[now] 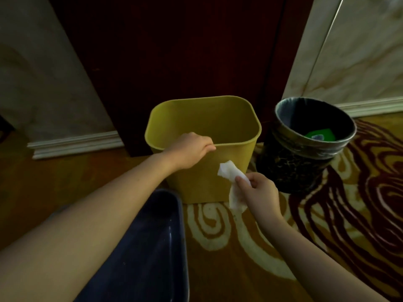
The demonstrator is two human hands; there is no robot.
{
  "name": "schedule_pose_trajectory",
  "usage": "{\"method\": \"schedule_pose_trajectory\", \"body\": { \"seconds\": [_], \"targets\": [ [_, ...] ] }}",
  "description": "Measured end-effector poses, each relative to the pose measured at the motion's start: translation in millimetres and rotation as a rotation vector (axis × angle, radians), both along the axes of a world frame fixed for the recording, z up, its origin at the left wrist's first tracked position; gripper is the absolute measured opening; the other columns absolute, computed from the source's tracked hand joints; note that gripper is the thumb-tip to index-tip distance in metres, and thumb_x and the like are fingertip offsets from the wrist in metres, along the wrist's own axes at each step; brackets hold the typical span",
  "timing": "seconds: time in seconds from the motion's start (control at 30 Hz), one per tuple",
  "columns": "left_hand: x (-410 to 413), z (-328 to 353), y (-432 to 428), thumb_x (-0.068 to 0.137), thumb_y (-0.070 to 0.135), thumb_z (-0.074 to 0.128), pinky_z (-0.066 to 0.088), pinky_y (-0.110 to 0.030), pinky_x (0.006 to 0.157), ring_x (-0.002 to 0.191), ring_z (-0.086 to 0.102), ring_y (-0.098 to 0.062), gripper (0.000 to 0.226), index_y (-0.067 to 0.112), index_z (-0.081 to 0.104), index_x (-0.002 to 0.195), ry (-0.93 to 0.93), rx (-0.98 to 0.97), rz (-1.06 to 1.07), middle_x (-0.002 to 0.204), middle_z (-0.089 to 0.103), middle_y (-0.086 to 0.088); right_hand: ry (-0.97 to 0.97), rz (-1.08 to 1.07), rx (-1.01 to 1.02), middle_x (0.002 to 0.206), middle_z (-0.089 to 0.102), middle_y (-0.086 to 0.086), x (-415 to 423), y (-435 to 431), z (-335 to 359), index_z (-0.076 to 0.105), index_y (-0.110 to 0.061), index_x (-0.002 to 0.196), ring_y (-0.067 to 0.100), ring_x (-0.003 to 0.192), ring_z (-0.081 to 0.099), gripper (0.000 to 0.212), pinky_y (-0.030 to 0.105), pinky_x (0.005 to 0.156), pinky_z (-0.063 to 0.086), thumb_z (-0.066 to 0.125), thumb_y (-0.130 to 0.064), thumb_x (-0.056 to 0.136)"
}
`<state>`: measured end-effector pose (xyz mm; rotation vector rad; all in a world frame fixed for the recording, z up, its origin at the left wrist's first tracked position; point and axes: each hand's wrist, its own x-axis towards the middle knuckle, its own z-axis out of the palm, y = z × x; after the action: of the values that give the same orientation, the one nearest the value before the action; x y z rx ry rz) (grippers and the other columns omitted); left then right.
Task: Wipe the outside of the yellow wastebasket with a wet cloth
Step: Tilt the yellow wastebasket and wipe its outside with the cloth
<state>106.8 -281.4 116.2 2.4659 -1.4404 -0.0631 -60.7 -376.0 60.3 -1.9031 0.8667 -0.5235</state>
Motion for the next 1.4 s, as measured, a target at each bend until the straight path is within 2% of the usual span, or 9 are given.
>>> {"method": "schedule_pose_trajectory", "body": {
  "seconds": [0.27,0.43,0.5,0.6,0.7,0.87,0.97,1.17,1.4],
  "targets": [
    [13.3,36.4,-13.8,0.094,0.029,0.043,0.044,-0.028,0.063,0.068,0.056,-0.014,0.029,0.010,0.065,0.089,0.018,-0.216,0.069,0.073,0.061,0.000,-0.256,-0.224,-0.115,0.084,0.059,-0.010,22.2,-11.7,23.4,0.057,-0.019,0.099,0.006,0.075,0.057,0.011,0.017,0.057,0.042,0.052,-0.026,0.092],
    [15.7,56.3,-18.4,0.094,0.031,0.042,0.051,-0.034,0.067,0.077,0.063,-0.024,0.037,0.004,0.066,0.087,0.279,-0.313,0.238,0.083,0.067,-0.013,-0.308,-0.132,-0.382,0.095,0.045,-0.011,49.1,-20.5,32.1,0.049,-0.015,0.118,0.008,0.093,0.042,0.028,0.014,0.071,0.032,0.054,-0.011,0.091],
    [12.6,55.5,-19.6,0.094,0.030,0.043,0.054,-0.039,0.070,0.080,0.065,-0.030,0.038,0.002,0.066,0.087,0.431,-0.375,0.299,0.087,0.069,-0.018,-0.299,-0.137,-0.436,0.099,0.050,-0.008,55.8,-22.4,34.1,0.046,-0.014,0.125,0.021,0.103,0.045,0.037,0.023,0.077,0.038,0.055,-0.008,0.090],
    [9.3,45.7,-20.2,0.093,0.027,0.046,0.051,-0.022,0.053,0.063,0.067,-0.013,0.030,0.013,0.066,0.077,0.616,-0.450,0.369,0.074,0.068,-0.003,-0.225,-0.101,-0.592,0.131,0.055,0.010,56.9,-17.8,33.6,0.048,-0.010,0.131,0.030,0.114,0.042,0.042,0.040,0.090,0.044,0.056,-0.006,0.090],
    [8.9,37.3,-21.2,0.093,0.020,0.049,0.051,-0.015,0.049,0.053,0.064,-0.007,0.025,0.005,0.067,0.085,0.757,-0.539,0.410,0.071,0.065,-0.004,-0.184,0.075,-0.809,0.133,0.055,0.011,48.6,6.5,22.3,0.053,-0.008,0.128,0.034,0.107,0.052,0.047,0.047,0.089,0.048,0.065,-0.004,0.082],
    [3.3,30.1,-19.6,0.092,0.020,0.050,0.051,-0.017,0.066,0.078,0.063,-0.011,0.026,0.000,0.066,0.099,0.690,-0.510,0.389,0.082,0.067,-0.004,-0.168,0.225,-0.929,0.135,0.054,0.011,36.6,12.4,3.5,0.051,-0.005,0.130,0.032,0.103,0.056,0.055,0.041,0.085,0.048,0.069,-0.003,0.078],
    [-0.1,25.7,-17.0,0.092,0.021,0.049,0.053,-0.036,0.076,0.086,0.066,-0.028,0.030,-0.002,0.066,0.095,0.667,-0.467,0.393,0.090,0.069,-0.017,-0.116,0.182,-0.861,0.134,0.054,0.010,25.6,-7.7,-8.9,0.052,-0.003,0.128,0.032,0.099,0.056,0.053,0.040,0.080,0.053,0.068,0.002,0.078],
    [3.2,21.7,-16.7,0.093,0.025,0.047,0.050,-0.029,0.073,0.082,0.064,-0.016,0.025,0.009,0.066,0.088,0.626,-0.423,0.383,0.083,0.068,-0.002,-0.131,-0.044,-0.657,0.128,0.058,0.013,12.3,-21.1,-27.1,0.057,-0.001,0.123,0.032,0.088,0.052,0.046,0.041,0.073,0.053,0.067,0.006,0.079],
    [13.7,20.9,-18.5,0.091,0.020,0.051,0.048,-0.026,0.066,0.062,0.060,-0.016,0.026,0.012,0.063,0.069,0.683,-0.444,0.418,0.071,0.063,-0.006,-0.292,0.432,-0.884,0.134,0.053,0.016,3.3,43.4,-50.8,0.051,0.000,0.128,0.029,0.080,0.056,0.052,0.039,0.070,0.051,0.067,0.001,0.078]
  ]
}}
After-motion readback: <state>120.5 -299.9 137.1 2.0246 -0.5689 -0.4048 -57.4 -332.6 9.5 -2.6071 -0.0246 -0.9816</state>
